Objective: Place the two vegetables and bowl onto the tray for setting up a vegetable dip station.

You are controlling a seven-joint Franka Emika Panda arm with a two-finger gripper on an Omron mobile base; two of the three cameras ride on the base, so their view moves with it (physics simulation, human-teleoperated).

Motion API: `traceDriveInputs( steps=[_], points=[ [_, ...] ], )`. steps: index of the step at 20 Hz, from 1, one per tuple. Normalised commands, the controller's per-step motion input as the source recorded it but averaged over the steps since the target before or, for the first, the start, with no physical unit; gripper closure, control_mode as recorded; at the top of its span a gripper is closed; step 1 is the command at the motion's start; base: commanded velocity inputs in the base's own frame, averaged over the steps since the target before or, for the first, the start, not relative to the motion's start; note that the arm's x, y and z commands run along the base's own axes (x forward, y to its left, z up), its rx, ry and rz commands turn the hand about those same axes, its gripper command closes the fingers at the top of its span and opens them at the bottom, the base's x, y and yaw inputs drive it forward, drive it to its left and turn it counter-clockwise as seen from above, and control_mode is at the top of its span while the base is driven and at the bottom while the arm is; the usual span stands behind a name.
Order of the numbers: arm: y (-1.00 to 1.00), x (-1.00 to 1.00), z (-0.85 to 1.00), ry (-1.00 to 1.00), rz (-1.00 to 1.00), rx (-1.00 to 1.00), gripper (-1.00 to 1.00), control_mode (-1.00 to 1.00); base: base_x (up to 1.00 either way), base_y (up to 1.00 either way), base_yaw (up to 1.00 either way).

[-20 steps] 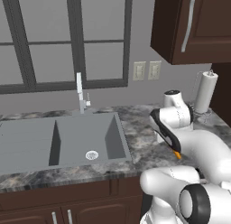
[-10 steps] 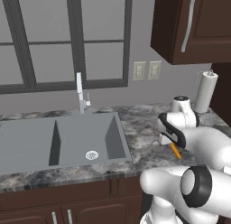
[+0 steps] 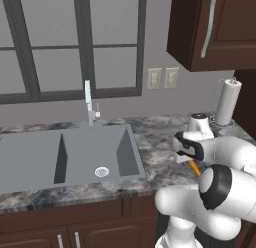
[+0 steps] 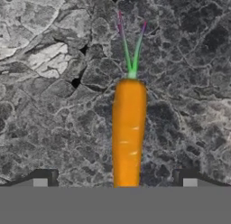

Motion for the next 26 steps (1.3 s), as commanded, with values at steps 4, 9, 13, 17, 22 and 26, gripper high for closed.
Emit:
traceDriveInputs(
  steps=[4, 9, 13, 17, 22, 26],
  points=[
    [0.0, 0.2, -0.26, 0.0, 0.0, 0.0, -1.0, -1.0, 0.0, 0.0, 0.0],
    [-0.03, 0.17, -0.25, 0.0, 0.0, 0.0, -1.0, -1.0, 0.0, 0.0, 0.0],
    [-0.01, 0.12, -0.22, 0.0, 0.0, 0.0, -1.0, -1.0, 0.0, 0.0, 0.0],
    [0.0, 0.08, -0.23, 0.0, 0.0, 0.0, 1.0, -1.0, 0.0, 0.0, 0.0],
    [0.0, 0.01, -0.16, 0.0, 0.0, 0.0, 1.0, -1.0, 0.0, 0.0, 0.0],
    [0.0, -0.09, -0.14, 0.0, 0.0, 0.0, 1.0, -1.0, 0.0, 0.0, 0.0]
  ],
)
